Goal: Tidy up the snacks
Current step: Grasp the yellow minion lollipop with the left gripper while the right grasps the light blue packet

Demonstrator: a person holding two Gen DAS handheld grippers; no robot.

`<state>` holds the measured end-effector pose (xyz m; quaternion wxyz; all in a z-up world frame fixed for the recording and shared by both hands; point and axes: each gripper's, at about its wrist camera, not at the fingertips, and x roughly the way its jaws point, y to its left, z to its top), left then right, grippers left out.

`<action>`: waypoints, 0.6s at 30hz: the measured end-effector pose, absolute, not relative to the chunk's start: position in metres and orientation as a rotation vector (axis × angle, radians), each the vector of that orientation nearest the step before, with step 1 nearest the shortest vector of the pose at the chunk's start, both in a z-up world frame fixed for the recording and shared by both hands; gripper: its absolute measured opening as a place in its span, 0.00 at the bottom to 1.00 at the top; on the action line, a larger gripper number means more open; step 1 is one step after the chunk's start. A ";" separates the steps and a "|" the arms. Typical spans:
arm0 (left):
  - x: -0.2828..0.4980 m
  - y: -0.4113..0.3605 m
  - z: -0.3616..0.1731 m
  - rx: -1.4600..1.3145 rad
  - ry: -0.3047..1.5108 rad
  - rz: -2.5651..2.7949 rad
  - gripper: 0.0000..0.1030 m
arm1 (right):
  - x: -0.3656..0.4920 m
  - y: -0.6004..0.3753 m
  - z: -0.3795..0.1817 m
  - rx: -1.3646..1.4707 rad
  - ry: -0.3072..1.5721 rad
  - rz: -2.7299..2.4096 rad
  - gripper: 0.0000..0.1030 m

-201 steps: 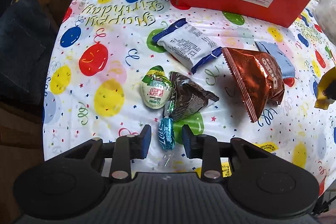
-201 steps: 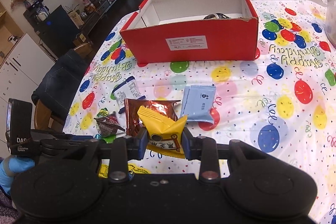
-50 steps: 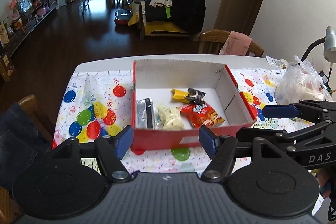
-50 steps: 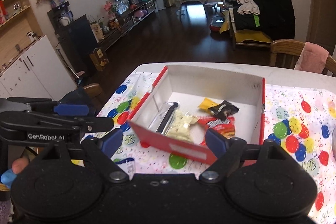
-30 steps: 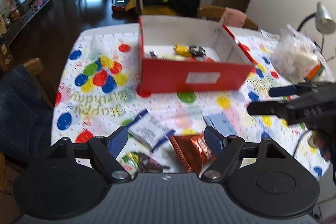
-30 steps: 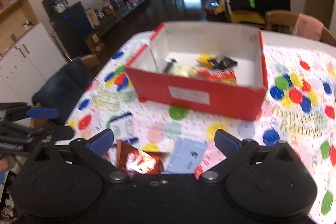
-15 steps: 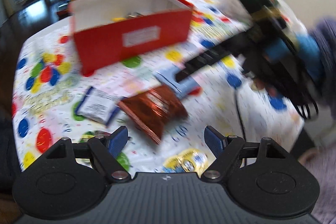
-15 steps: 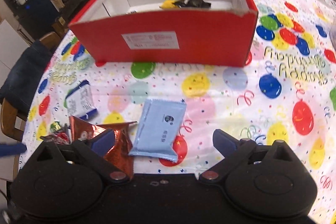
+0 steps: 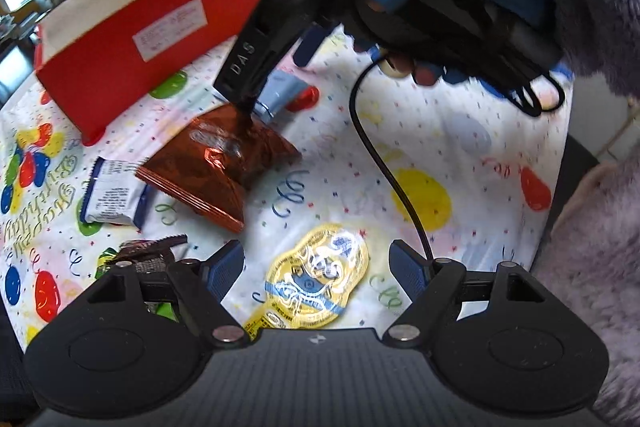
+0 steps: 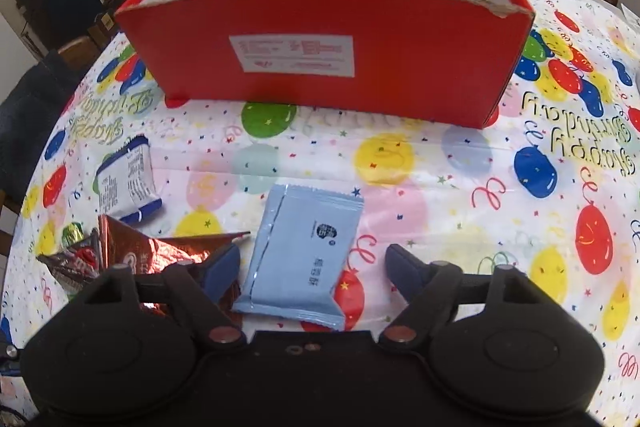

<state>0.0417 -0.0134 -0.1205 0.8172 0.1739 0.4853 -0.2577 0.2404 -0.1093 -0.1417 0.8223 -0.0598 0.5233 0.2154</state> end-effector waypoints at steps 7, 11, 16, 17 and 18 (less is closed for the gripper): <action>0.036 -0.018 -0.137 0.497 1.049 -0.601 0.77 | 0.235 -0.105 -0.144 -0.212 1.084 0.476 0.68; 0.042 -0.015 -0.144 0.495 1.064 -0.597 0.76 | 0.234 -0.106 -0.143 -0.230 1.074 0.486 0.56; 0.047 -0.008 -0.147 0.445 1.085 -0.587 0.62 | 0.232 -0.111 -0.141 -0.222 1.070 0.478 0.49; 0.048 -0.006 -0.146 0.431 1.090 -0.589 0.58 | 0.231 -0.112 -0.141 -0.219 1.070 0.475 0.49; 0.049 -0.006 -0.147 0.417 1.095 -0.587 0.55 | 0.231 -0.113 -0.141 -0.217 1.068 0.471 0.48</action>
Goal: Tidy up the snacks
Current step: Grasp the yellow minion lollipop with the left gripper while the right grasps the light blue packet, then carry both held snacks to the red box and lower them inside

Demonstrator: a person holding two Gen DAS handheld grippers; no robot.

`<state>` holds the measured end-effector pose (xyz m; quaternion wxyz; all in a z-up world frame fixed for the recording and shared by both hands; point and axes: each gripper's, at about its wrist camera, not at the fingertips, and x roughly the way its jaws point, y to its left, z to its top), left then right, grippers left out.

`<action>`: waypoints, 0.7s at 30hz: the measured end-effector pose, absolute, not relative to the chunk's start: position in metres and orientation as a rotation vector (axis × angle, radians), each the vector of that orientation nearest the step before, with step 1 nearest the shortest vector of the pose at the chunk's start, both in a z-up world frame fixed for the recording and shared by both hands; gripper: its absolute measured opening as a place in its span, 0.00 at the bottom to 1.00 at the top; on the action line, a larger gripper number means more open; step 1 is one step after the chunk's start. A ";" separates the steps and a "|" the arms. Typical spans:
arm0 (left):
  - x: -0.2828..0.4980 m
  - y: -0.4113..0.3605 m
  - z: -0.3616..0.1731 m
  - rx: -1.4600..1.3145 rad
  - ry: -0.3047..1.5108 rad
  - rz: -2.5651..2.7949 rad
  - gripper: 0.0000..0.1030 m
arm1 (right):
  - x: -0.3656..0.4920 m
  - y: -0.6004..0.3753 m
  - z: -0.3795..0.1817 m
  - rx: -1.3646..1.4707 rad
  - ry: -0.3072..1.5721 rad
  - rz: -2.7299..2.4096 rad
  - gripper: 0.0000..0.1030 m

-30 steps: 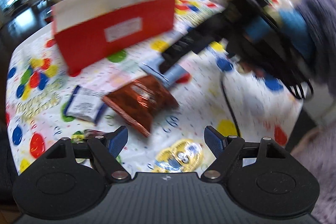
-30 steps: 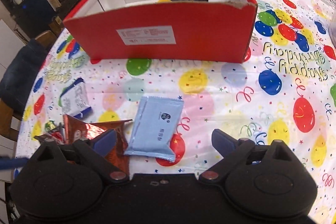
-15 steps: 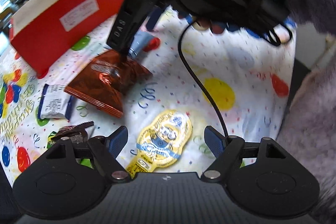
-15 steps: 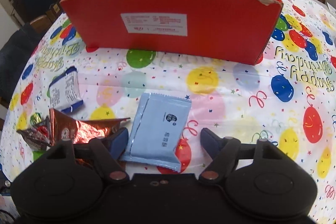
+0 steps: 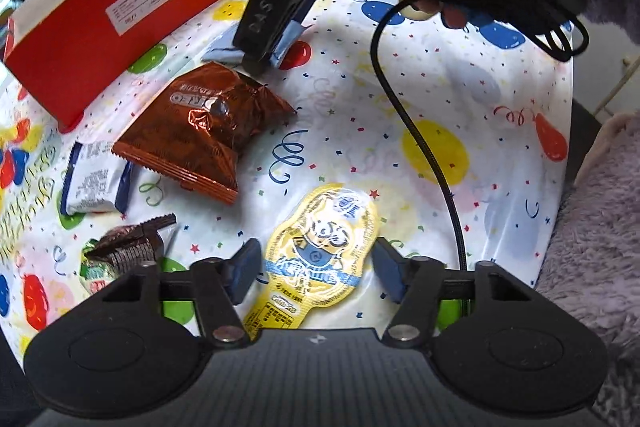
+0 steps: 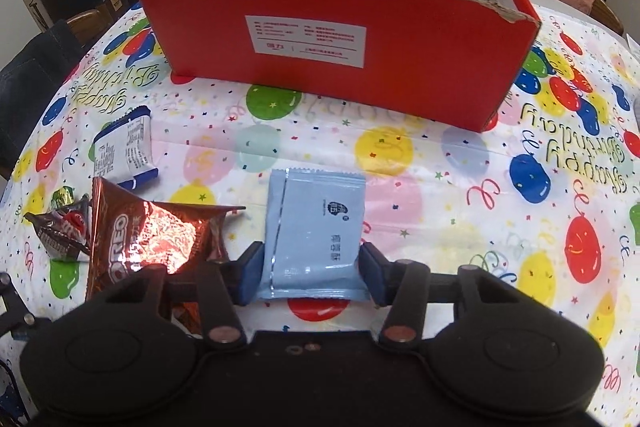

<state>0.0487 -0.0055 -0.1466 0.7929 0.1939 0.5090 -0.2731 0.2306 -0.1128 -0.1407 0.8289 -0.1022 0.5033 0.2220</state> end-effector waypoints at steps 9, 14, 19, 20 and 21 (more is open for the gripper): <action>0.061 0.016 -0.146 0.187 1.136 -0.484 0.50 | 0.224 -0.130 -0.132 -0.135 1.067 0.433 0.46; 0.061 0.034 -0.145 0.031 1.145 -0.402 0.50 | 0.216 -0.145 -0.123 -0.055 1.065 0.431 0.46; 0.055 0.050 -0.137 -0.064 1.123 -0.352 0.50 | 0.205 -0.157 -0.112 0.009 1.059 0.425 0.46; 0.053 0.052 -0.134 -0.070 1.114 -0.342 0.50 | 0.202 -0.159 -0.110 0.022 1.058 0.427 0.46; 0.052 0.053 -0.131 -0.074 1.104 -0.332 0.50 | 0.200 -0.160 -0.108 0.035 1.056 0.428 0.46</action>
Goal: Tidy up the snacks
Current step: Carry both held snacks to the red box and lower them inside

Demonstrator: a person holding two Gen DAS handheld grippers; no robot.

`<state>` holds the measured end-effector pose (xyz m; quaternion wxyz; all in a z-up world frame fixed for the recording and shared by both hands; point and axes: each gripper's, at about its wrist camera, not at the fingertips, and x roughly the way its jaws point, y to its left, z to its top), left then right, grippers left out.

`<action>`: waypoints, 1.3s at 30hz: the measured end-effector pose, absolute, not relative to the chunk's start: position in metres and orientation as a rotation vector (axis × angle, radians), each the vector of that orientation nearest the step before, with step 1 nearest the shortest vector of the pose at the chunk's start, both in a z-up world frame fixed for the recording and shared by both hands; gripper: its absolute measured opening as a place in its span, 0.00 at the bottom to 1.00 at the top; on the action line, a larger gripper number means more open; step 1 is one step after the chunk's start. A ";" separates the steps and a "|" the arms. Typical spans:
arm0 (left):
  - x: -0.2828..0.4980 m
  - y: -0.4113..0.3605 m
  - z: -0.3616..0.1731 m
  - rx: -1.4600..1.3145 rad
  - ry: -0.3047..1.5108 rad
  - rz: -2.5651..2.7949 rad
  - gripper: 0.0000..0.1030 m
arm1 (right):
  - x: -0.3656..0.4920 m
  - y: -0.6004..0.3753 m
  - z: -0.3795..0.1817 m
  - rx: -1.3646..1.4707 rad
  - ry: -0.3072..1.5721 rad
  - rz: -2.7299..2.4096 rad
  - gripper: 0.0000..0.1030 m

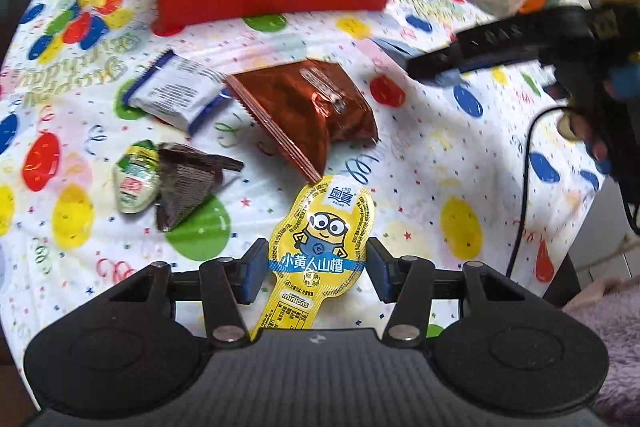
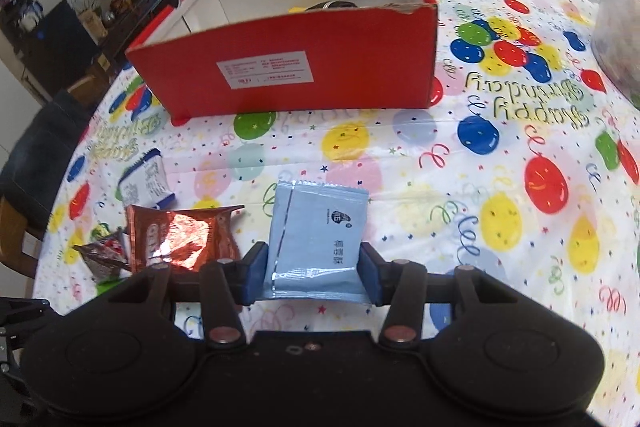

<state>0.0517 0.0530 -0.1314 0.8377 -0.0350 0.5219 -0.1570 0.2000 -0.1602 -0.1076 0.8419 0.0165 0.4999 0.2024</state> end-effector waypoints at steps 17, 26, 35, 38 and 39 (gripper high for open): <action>0.047 0.071 -0.071 -0.160 0.935 -0.279 0.50 | 0.180 -0.163 -0.050 0.050 0.915 0.479 0.46; 0.079 0.067 -0.029 -0.181 0.867 -0.228 0.50 | 0.202 -0.164 -0.020 0.043 0.851 0.499 0.46; 0.143 0.063 0.011 -0.200 0.820 -0.168 0.50 | 0.260 -0.166 0.011 -0.001 0.775 0.499 0.46; 0.170 0.062 0.022 -0.196 0.804 -0.137 0.50 | 0.282 -0.166 0.018 -0.014 0.763 0.502 0.46; 0.179 0.063 0.026 -0.196 0.798 -0.127 0.50 | 0.290 -0.165 0.021 -0.023 0.757 0.501 0.46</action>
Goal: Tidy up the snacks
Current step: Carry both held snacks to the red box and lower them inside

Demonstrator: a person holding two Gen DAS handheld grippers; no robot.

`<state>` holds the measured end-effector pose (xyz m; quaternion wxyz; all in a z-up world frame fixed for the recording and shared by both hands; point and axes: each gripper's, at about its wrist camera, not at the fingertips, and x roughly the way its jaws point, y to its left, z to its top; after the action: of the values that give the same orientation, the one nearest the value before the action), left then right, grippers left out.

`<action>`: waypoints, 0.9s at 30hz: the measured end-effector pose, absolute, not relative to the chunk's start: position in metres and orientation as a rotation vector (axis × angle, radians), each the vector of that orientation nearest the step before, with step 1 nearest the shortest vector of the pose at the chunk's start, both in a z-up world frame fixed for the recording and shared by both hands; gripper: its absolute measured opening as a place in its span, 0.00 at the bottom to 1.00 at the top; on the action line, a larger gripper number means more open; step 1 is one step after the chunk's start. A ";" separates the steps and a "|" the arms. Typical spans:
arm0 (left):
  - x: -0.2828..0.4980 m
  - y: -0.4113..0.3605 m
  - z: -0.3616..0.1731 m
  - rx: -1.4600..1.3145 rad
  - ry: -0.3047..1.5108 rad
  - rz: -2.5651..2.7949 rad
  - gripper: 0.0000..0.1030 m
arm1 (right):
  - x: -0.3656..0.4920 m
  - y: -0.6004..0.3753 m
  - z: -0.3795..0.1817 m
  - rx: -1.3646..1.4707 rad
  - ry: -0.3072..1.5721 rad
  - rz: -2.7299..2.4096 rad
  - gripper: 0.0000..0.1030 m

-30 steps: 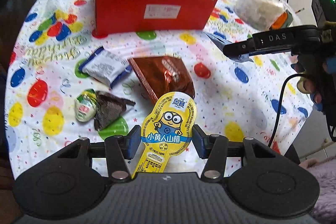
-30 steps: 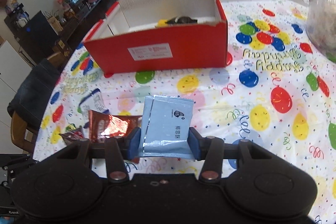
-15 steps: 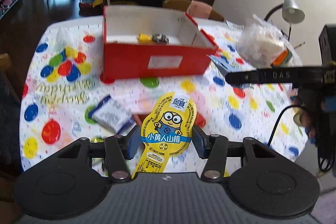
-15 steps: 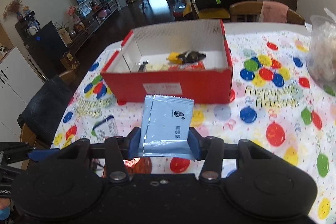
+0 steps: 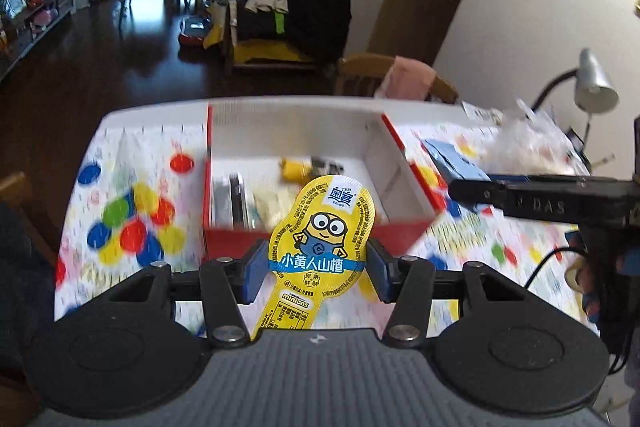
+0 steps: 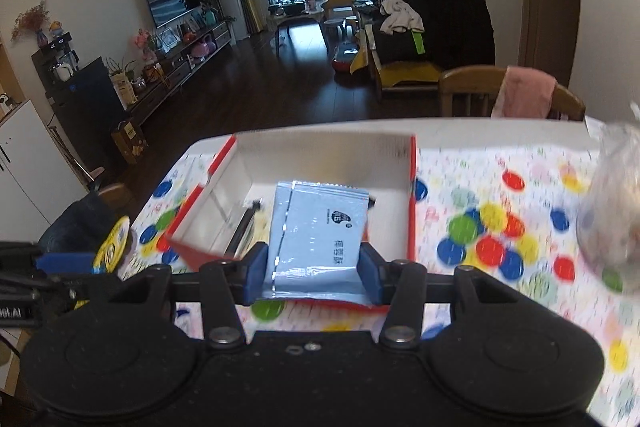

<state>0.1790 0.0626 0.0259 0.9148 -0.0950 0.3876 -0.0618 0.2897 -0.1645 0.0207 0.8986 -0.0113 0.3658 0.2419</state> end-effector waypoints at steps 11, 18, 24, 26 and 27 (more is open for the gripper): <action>0.291 0.071 0.031 -0.247 0.826 0.000 0.50 | 0.373 -0.155 0.019 -0.081 0.763 0.511 0.46; 0.343 0.066 0.001 -0.241 0.913 0.043 0.50 | 0.411 -0.142 -0.013 -0.130 0.843 0.530 0.46; 0.374 0.059 -0.027 -0.197 0.992 0.076 0.50 | 0.427 -0.120 -0.047 -0.166 0.935 0.555 0.46; 0.382 0.057 -0.036 -0.172 1.030 0.083 0.50 | 0.427 -0.110 -0.055 -0.192 0.964 0.564 0.46; 0.386 0.056 -0.039 -0.160 1.043 0.087 0.50 | 0.426 -0.105 -0.059 -0.209 0.976 0.570 0.46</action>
<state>0.3862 0.0557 -0.0393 0.8631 -0.0763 0.4975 0.0415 0.4260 -0.1050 -0.0591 0.8394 -0.0988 0.4614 0.2696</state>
